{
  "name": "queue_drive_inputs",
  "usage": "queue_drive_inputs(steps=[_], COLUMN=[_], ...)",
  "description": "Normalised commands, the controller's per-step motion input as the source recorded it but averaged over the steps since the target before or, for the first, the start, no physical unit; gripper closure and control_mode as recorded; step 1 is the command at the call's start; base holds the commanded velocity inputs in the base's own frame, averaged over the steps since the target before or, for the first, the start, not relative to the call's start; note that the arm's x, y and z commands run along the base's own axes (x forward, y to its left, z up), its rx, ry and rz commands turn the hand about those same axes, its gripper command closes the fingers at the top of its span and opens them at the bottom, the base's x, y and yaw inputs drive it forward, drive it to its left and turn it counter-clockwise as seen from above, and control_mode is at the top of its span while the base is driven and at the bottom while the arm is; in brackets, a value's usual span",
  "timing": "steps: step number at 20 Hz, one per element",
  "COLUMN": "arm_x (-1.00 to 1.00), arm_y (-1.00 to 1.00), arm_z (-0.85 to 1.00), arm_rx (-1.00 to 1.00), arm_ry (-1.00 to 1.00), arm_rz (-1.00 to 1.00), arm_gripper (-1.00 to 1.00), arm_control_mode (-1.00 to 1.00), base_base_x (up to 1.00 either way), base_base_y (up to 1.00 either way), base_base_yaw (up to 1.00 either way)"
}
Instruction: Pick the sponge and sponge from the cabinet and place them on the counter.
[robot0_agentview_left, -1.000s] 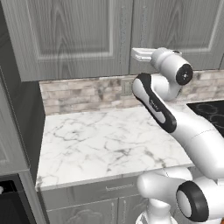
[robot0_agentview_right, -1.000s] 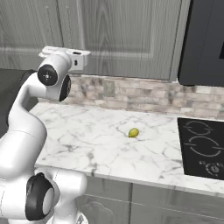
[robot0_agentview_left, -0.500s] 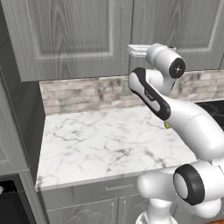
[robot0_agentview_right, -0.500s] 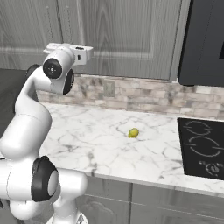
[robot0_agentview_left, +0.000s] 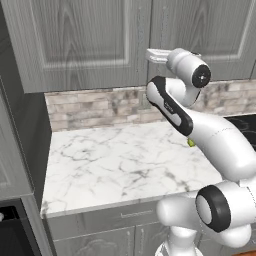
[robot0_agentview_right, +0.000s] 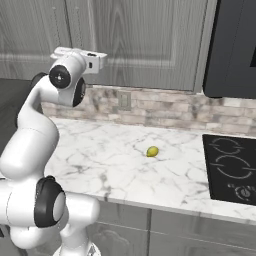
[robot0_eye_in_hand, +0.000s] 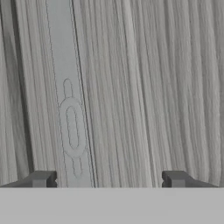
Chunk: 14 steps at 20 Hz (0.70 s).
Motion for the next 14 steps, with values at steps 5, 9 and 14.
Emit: queue_drive_inputs(steps=[5, 9, 14], arm_x=[0.54, 0.15, 0.0], arm_y=[0.1, 0.01, 0.0], arm_z=[-0.03, -0.01, 0.0], arm_rx=[-0.04, -0.02, 0.0], arm_ry=[0.05, 0.02, 0.0], arm_rz=[0.0, 0.0, 0.0], arm_gripper=[1.0, 1.0, 1.0], arm_control_mode=[-1.0, -1.0, -1.0], base_base_x=[0.0, 0.0, 0.0], base_base_y=[0.0, 0.0, 0.0], base_base_yaw=[0.0, 0.0, 0.0])
